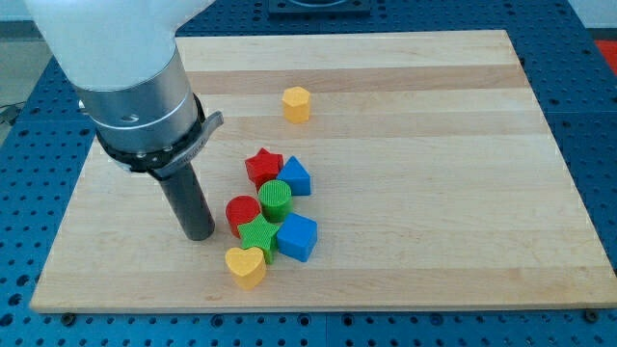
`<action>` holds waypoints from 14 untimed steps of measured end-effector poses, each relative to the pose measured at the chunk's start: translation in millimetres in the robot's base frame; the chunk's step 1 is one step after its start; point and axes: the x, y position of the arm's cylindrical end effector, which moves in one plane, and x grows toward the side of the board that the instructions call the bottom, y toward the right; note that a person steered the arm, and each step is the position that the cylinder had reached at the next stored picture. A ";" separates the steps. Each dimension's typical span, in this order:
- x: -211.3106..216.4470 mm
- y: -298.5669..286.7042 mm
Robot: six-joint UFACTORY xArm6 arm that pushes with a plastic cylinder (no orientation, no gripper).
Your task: Move the red circle to the left of the green circle
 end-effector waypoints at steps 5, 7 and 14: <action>54.9 57.4; 57.0 41.9; 61.9 34.2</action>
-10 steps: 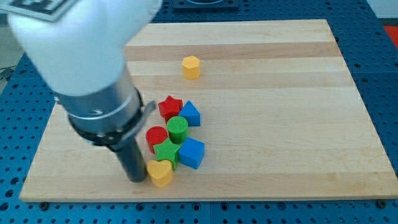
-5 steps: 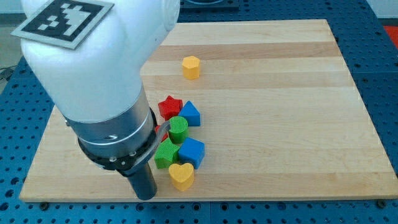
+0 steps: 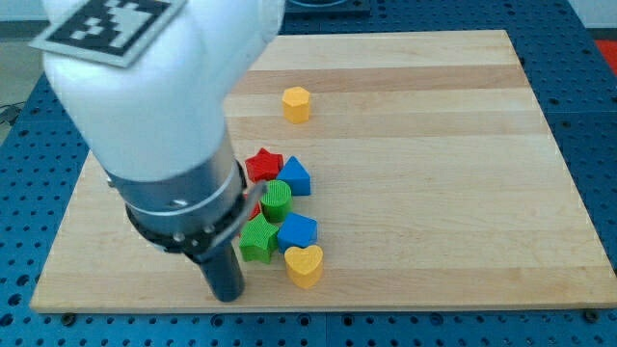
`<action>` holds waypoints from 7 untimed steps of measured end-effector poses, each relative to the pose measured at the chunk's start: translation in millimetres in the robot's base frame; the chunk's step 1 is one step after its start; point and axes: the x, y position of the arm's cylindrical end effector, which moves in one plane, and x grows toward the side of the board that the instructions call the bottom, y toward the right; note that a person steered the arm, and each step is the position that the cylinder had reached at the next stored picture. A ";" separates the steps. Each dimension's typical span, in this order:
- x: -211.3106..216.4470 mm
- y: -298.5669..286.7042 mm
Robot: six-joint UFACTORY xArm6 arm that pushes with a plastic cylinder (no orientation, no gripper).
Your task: Move the red circle to the left of the green circle
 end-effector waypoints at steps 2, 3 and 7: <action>-70.5 4.1; -70.0 4.1; -53.6 -14.7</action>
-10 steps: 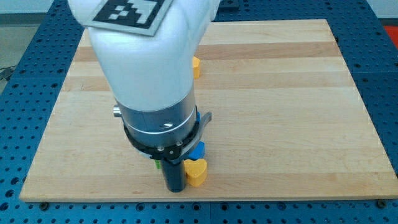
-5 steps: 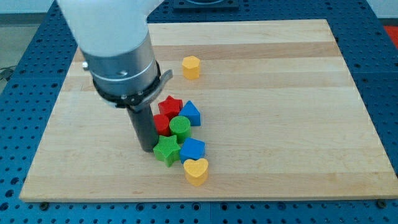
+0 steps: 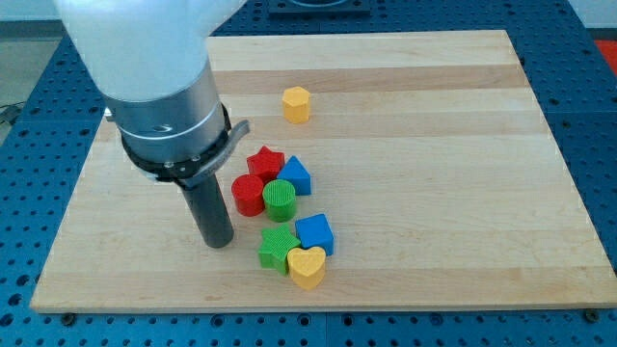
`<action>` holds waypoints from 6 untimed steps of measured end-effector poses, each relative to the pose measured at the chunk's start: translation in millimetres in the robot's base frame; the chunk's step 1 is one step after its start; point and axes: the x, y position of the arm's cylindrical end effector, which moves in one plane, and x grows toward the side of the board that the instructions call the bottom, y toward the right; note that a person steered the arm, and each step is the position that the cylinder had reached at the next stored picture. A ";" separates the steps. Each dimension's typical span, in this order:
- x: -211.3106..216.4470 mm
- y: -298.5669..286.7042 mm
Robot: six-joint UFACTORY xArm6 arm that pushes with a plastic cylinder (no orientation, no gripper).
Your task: Move the red circle to the left of the green circle
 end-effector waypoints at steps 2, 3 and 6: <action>-18.0 -3.1; -46.5 -3.4; -31.9 26.8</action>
